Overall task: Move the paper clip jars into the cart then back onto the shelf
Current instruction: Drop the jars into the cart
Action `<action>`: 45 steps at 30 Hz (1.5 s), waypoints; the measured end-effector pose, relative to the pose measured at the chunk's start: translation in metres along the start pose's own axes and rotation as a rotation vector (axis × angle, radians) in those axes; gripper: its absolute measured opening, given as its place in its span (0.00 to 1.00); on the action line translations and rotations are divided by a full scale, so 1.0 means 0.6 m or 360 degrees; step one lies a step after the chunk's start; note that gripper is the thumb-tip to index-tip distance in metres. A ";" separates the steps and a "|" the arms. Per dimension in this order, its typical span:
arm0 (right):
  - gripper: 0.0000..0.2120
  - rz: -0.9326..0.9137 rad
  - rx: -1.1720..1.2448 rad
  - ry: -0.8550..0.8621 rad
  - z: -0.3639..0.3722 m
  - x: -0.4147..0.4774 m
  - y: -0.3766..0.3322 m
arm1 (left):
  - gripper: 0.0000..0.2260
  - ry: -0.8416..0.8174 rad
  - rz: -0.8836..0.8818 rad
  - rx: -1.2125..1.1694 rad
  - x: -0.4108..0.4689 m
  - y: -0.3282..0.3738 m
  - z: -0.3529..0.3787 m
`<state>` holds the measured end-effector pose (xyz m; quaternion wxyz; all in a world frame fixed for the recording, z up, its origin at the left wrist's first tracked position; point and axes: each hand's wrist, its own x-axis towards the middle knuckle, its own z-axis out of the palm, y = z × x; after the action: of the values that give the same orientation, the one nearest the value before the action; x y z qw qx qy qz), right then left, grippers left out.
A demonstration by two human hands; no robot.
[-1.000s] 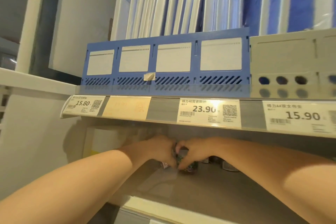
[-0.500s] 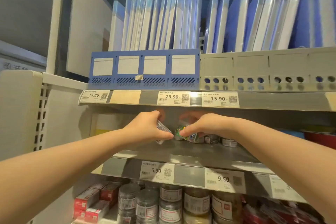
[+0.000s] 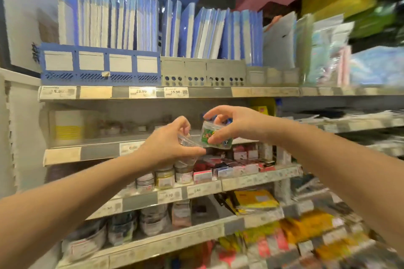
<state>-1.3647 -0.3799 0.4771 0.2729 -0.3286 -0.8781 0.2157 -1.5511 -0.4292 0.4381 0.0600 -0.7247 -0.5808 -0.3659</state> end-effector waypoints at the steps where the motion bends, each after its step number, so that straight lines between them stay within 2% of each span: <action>1: 0.26 0.0030 -0.0039 0.0034 -0.011 -0.038 -0.002 | 0.20 -0.0013 0.0044 -0.0033 -0.010 0.029 0.007; 8: 0.25 0.0287 -0.0245 0.0261 -0.109 -0.305 0.004 | 0.19 -0.0159 0.0404 -0.0261 -0.071 0.224 0.080; 14: 0.25 0.0554 -0.0287 0.0390 -0.191 -0.546 0.016 | 0.21 -0.0301 0.0577 -0.0549 -0.132 0.437 0.168; 17: 0.24 0.0726 -0.0243 0.0436 -0.229 -0.675 0.023 | 0.21 -0.0423 0.0650 -0.0703 -0.172 0.540 0.223; 21: 0.25 0.0923 -0.0384 0.0463 -0.257 -0.827 0.031 | 0.22 -0.0607 0.0731 -0.0999 -0.231 0.664 0.301; 25: 0.25 0.1141 -0.0490 0.0528 -0.266 -0.937 0.045 | 0.21 -0.0803 0.0832 -0.1104 -0.275 0.759 0.369; 30: 0.26 0.1389 -0.0697 0.0599 -0.250 -1.022 0.105 | 0.23 -0.1060 0.0961 -0.1150 -0.293 0.831 0.463; 33: 0.27 0.1542 -0.0746 0.0664 -0.231 -1.056 0.160 | 0.18 -0.1156 0.1098 -0.1109 -0.295 0.853 0.538; 36: 0.29 0.1750 -0.0742 0.0746 -0.207 -1.074 0.222 | 0.22 -0.1312 0.1251 -0.1079 -0.290 0.872 0.610; 39: 0.29 0.1956 -0.0696 0.0691 -0.174 -1.086 0.292 | 0.26 -0.1493 0.1367 -0.1008 -0.290 0.884 0.689; 45: 0.30 0.2142 -0.0457 0.0533 -0.092 -1.130 0.417 | 0.34 -0.1755 0.1508 -0.0862 -0.338 0.867 0.845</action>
<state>-0.7851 -0.6670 0.1502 0.1656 -0.8615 -0.4504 0.1662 -0.8685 -0.4972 0.1246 -0.2669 -0.9625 -0.0450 -0.0170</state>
